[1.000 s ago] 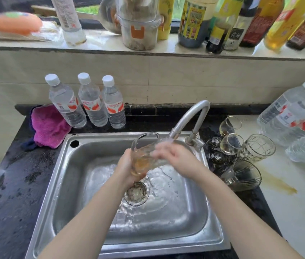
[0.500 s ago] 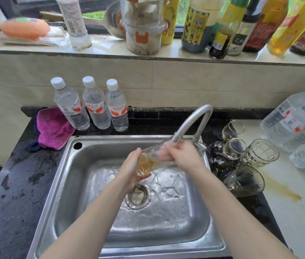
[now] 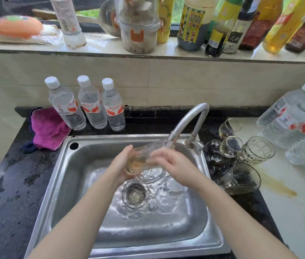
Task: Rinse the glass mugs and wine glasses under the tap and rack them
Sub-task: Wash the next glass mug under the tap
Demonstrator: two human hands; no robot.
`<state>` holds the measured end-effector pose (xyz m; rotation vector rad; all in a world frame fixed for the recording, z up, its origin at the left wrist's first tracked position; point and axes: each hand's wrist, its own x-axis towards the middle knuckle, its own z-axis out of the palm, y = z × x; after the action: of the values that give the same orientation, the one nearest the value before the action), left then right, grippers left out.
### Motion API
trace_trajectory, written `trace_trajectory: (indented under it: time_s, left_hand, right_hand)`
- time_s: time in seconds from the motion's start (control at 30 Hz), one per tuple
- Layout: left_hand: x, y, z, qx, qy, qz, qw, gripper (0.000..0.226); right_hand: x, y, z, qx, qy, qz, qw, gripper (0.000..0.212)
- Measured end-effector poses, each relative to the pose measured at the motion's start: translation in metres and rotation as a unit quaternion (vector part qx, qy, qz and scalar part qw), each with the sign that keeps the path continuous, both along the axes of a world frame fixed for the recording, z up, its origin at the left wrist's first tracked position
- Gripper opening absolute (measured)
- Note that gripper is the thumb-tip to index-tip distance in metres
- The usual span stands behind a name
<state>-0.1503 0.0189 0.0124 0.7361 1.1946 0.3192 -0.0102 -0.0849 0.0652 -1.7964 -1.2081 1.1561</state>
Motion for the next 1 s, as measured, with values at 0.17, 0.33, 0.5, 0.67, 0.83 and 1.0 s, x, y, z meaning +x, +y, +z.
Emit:
trace_trajectory:
  time_s: [0.17, 0.33, 0.5, 0.67, 0.83, 1.0]
  left_hand:
    - [0.003, -0.009, -0.004, 0.012, -0.025, -0.022, 0.999, 0.040]
    - [-0.004, 0.000, -0.002, -0.073, -0.051, -0.005, 0.996, 0.040]
    - [0.003, -0.019, -0.008, -0.063, -0.114, -0.009, 0.992, 0.038]
    - [0.000, -0.008, -0.014, -0.062, -0.046, 0.010, 0.997, 0.042]
    - [-0.001, -0.016, -0.005, -0.059, -0.028, -0.110, 0.992, 0.033]
    - [-0.019, -0.018, -0.005, -0.004, -0.154, -0.050, 0.987, 0.027]
  right_hand:
    - [0.005, 0.008, 0.000, 0.026, 0.006, -0.093, 0.995, 0.024]
    - [0.011, -0.004, 0.007, 0.003, -0.145, 0.153, 0.977, 0.024]
    - [0.007, 0.006, 0.008, 0.034, -0.026, -0.049, 0.998, 0.028]
    - [0.022, 0.005, 0.014, -0.076, 0.144, 0.090, 0.983, 0.026]
    - [0.012, 0.031, -0.010, -0.108, -0.071, 0.335, 0.933, 0.031]
    - [0.012, 0.033, -0.038, -0.194, 0.406, 0.142, 0.882, 0.042]
